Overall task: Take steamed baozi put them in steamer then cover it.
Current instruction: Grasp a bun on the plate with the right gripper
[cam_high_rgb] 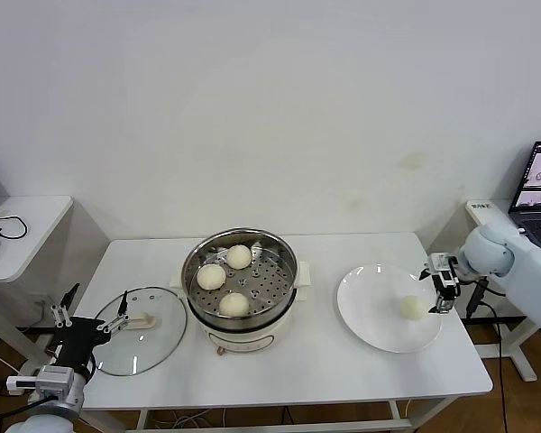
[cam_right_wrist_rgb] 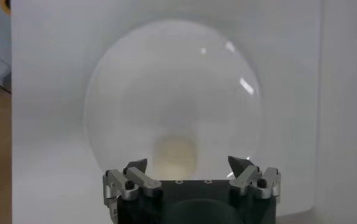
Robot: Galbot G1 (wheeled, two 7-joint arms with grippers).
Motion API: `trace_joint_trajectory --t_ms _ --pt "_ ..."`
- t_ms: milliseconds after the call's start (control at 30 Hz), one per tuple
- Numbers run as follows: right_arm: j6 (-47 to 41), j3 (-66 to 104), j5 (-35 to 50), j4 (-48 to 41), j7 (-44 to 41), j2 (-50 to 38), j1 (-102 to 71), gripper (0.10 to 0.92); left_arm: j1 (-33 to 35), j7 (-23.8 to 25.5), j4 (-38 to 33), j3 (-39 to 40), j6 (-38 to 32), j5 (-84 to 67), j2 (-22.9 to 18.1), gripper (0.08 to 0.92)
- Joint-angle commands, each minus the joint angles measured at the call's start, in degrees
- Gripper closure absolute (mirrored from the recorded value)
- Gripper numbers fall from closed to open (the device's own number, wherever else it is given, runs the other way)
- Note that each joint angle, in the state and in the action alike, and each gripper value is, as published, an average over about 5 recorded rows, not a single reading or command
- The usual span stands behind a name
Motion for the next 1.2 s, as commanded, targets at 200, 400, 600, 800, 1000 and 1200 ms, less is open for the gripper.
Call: trace_joint_trajectory --t_ms 200,400,600,800,1000,1200 --pt "0.0 5.4 -5.3 -10.4 -0.1 9.1 -6.4 0.202 0.7 0.0 0.1 -0.7 -0.2 -0.1 -0.1 0.177" --pt "-0.2 5.3 -6.1 -11.5 -0.2 10.1 -6.6 0.202 0.8 0.0 0.1 -0.7 -0.2 0.0 -0.3 0.177" --pt "-0.2 5.8 -6.6 -12.9 -0.2 10.4 -6.7 0.203 0.8 0.0 0.2 -0.6 -0.2 0.0 -0.3 0.177" --pt "-0.4 6.3 -6.4 -14.9 0.4 11.5 -6.7 0.203 0.9 0.0 0.1 -0.6 -0.2 0.0 -0.3 0.177" --pt "-0.6 6.7 -6.6 -16.5 0.3 12.6 -6.3 0.206 1.0 0.0 0.1 -0.8 -0.1 0.0 -0.1 0.177" --pt "-1.0 6.5 -7.5 -16.6 -0.4 12.6 -6.2 0.258 1.1 0.0 0.2 -0.8 -0.1 0.0 -0.2 0.177"
